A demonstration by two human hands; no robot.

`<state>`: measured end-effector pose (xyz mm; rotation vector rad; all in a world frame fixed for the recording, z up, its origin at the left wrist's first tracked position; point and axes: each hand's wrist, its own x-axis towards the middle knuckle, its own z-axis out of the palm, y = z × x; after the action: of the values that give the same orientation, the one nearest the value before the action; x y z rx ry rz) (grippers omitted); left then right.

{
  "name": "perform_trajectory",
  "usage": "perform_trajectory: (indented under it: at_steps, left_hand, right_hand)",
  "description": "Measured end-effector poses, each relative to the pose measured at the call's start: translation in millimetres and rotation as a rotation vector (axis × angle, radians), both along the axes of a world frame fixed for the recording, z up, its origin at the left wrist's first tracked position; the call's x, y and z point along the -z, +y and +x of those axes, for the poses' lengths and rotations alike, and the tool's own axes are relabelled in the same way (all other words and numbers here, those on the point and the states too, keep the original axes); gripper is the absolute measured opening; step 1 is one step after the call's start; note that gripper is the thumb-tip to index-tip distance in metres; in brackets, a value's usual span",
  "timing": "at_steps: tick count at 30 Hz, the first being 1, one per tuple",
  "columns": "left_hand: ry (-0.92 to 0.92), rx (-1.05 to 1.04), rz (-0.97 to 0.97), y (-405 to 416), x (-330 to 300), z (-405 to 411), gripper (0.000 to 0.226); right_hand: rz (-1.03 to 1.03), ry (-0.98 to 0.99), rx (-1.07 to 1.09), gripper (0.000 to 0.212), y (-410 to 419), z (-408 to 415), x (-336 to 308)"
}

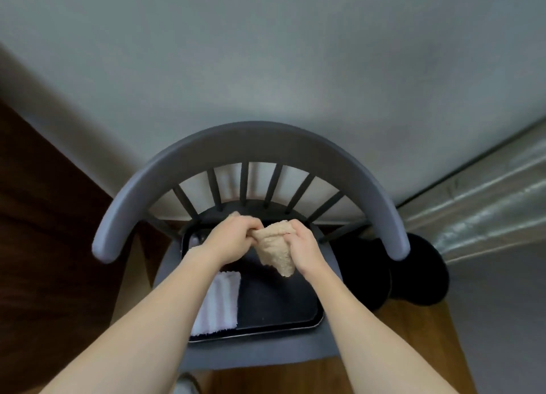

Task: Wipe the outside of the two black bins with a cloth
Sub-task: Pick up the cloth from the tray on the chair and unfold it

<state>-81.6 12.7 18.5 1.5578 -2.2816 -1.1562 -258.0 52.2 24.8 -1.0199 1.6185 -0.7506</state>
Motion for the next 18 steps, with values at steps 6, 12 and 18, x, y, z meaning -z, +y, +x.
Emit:
perform_trajectory:
  at_steps: [6, 12, 18]
  left_hand:
    - [-0.003, -0.026, -0.097, 0, 38, -35, 0.025]
    - [0.001, -0.054, -0.190, -7, 78, -58, 0.025]
    - [-0.029, -0.079, -0.319, -14, 97, -71, 0.012]
  right_hand:
    - [-0.136, 0.016, -0.011, 0.023, -4, -37, 54]
    - [-0.356, -0.004, -0.052, 0.013, -12, -64, 108]
    - [-0.514, -0.032, -0.100, 0.021, -20, -80, 137]
